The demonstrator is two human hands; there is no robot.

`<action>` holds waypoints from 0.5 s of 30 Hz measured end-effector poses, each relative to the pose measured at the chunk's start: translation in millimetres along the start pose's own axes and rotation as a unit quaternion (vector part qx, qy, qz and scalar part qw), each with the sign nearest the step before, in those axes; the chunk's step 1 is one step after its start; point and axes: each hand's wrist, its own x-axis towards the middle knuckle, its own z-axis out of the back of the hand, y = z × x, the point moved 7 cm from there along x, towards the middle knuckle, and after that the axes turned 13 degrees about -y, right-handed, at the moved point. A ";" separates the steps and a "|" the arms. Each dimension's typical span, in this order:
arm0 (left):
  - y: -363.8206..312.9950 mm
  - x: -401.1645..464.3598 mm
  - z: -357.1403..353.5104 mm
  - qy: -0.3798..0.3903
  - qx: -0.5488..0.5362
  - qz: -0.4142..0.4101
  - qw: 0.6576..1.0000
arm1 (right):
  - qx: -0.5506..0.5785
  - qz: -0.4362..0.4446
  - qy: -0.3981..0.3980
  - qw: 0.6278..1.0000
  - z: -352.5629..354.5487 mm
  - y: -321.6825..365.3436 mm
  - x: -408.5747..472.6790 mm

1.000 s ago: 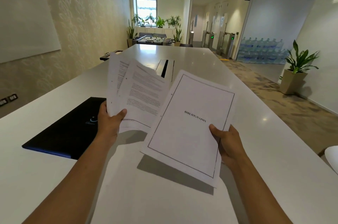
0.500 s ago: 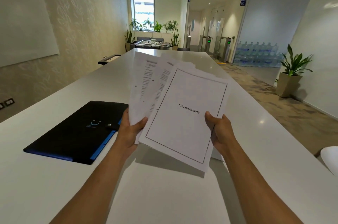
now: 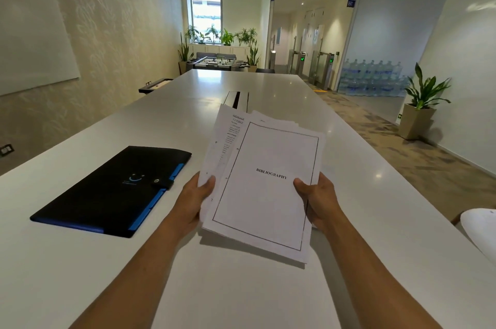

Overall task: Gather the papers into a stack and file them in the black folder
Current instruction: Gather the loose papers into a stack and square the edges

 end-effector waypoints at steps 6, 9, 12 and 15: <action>-32.9 6.8 1.0 -0.017 0.042 -0.039 0.998 | -0.098 0.149 -0.028 0.984 -0.5 34.2 -3.6; -52.3 9.3 -3.2 -0.025 0.080 -0.086 0.993 | -0.098 0.214 -0.009 0.972 -7.1 59.4 -13.6; -74.5 7.0 -9.9 -0.061 0.092 -0.161 0.981 | -0.076 0.254 -0.006 0.964 -12.4 79.1 -23.6; -85.2 0.6 -15.5 -0.092 0.107 -0.205 0.969 | -0.070 0.280 0.001 0.957 -16.1 87.5 -30.7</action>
